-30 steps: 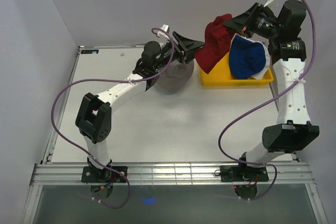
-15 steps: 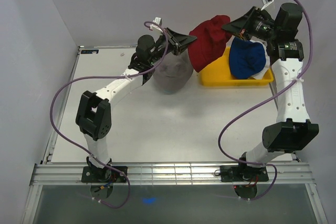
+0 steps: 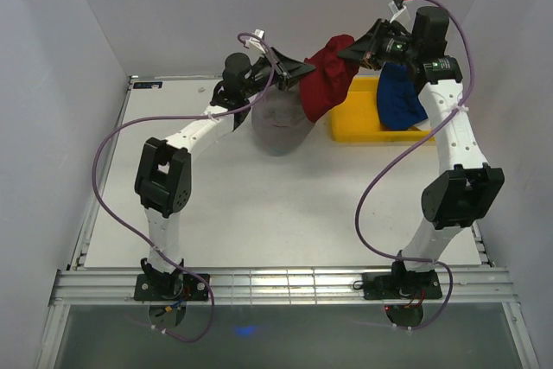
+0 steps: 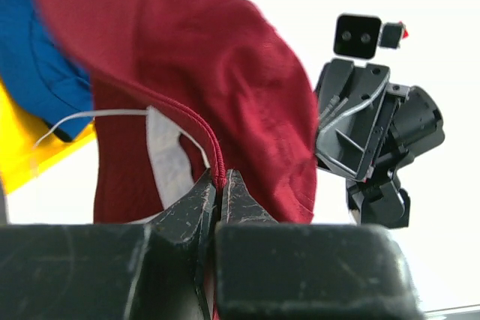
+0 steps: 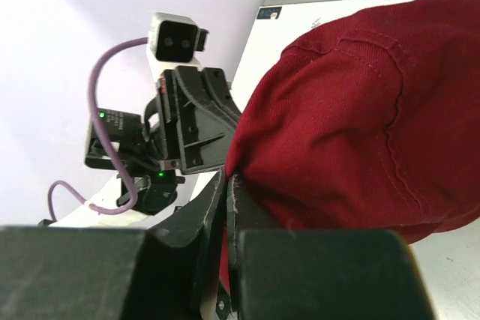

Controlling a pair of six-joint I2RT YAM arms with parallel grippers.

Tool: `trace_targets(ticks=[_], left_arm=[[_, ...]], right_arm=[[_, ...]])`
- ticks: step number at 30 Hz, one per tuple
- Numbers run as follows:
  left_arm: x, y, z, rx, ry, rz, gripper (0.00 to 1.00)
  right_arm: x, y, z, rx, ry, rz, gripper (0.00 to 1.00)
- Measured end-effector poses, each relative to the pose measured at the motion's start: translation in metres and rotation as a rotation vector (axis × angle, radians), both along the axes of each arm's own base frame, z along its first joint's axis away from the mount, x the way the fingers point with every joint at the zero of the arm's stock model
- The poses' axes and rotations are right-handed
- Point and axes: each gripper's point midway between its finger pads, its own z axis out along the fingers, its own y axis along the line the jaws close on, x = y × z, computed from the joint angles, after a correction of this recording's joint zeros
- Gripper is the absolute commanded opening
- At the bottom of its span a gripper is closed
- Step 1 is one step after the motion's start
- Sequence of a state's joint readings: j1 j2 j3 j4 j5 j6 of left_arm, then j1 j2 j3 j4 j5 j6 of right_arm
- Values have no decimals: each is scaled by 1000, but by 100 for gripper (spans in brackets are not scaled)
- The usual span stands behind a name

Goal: Stack the hats

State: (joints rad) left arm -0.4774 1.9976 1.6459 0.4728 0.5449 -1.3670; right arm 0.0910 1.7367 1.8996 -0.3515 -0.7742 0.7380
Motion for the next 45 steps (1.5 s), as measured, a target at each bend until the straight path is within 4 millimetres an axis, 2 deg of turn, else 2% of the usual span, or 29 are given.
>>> trace_targets(ticks=[6,13,16,19,24,30,36,45], left_arm=[[14,25,-9,33,-31,19,0],[32,61,-53,90,35,67,0],[36,73,-66,108,51,81,0],[37,84,-70,120,49,95,0],[36,98,-65,133,19,121,0],[37,110,-62,132,-8,146,0],[37,119,-74,133,5,163,0],[37,147,-91,125,23,207,0]], right_arm=[[10,26,-14,-26,16,21,8],[17,55,-23,-44,16,50,8],[20,66,-29,-54,26,59,8],[25,75,-34,-60,31,63,8],[27,83,-44,-78,47,57,8],[29,84,-39,-84,34,38,8],[28,89,-32,-82,15,45,8],[26,113,-55,-114,29,90,8]])
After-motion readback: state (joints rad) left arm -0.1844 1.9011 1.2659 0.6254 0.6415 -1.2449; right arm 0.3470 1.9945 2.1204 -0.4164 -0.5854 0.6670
